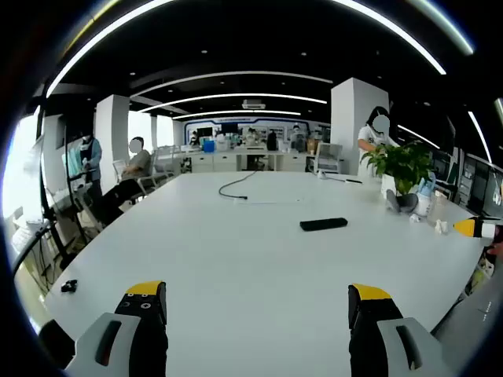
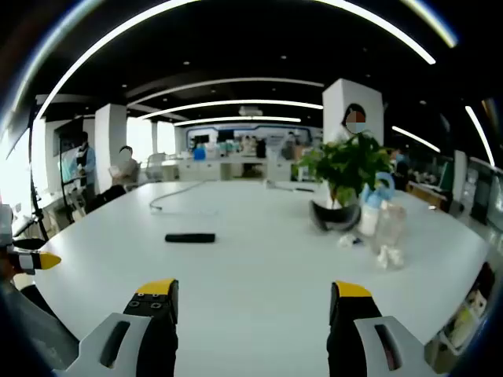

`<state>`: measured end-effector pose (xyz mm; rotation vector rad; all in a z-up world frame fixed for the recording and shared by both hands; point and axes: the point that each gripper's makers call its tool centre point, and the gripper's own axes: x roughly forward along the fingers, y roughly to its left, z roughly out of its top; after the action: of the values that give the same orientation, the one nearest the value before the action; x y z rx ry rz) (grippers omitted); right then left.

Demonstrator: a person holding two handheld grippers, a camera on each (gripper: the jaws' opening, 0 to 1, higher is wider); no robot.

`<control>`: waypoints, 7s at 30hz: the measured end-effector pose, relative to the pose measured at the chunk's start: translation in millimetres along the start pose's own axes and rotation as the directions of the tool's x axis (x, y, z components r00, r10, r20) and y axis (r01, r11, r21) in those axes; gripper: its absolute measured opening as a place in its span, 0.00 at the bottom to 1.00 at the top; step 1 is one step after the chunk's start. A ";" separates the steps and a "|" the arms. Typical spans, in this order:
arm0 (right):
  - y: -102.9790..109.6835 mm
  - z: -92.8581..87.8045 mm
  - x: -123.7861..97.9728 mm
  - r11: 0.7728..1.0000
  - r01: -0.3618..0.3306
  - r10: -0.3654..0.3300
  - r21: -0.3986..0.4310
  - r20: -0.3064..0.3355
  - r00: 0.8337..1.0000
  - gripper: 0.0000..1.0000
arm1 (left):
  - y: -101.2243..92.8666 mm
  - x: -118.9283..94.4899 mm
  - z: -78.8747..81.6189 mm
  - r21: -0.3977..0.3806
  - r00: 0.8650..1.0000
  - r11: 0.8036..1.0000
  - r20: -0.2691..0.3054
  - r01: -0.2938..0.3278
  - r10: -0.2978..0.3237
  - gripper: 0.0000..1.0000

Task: Press the specified remote control buttons in sequence, fully releasing each button before pressing the next.

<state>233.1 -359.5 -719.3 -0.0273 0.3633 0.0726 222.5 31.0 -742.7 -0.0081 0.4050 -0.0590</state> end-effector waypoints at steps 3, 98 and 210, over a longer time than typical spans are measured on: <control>1.6 -0.4 0.1 1.000 -0.005 0.005 -0.006 -0.004 1.000 0.77 | 0.4 0.1 0.2 -0.004 1.000 1.000 0.001 0.000 0.000 1.00; 7.9 -12.0 3.5 0.999 -0.040 0.038 -0.023 -0.078 0.996 0.61 | -73.7 108.1 84.7 0.310 0.915 0.861 -0.128 0.403 -0.382 0.90; 28.7 -61.2 1.6 0.989 -0.147 0.129 -0.018 -0.384 0.914 0.00 | -150.0 309.6 1.3 0.405 0.486 0.300 -0.826 0.864 -0.285 0.24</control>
<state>210.7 -333.2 -777.5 -0.0627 0.7555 0.2177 498.6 -137.0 -860.4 0.8297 1.0273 -1.1225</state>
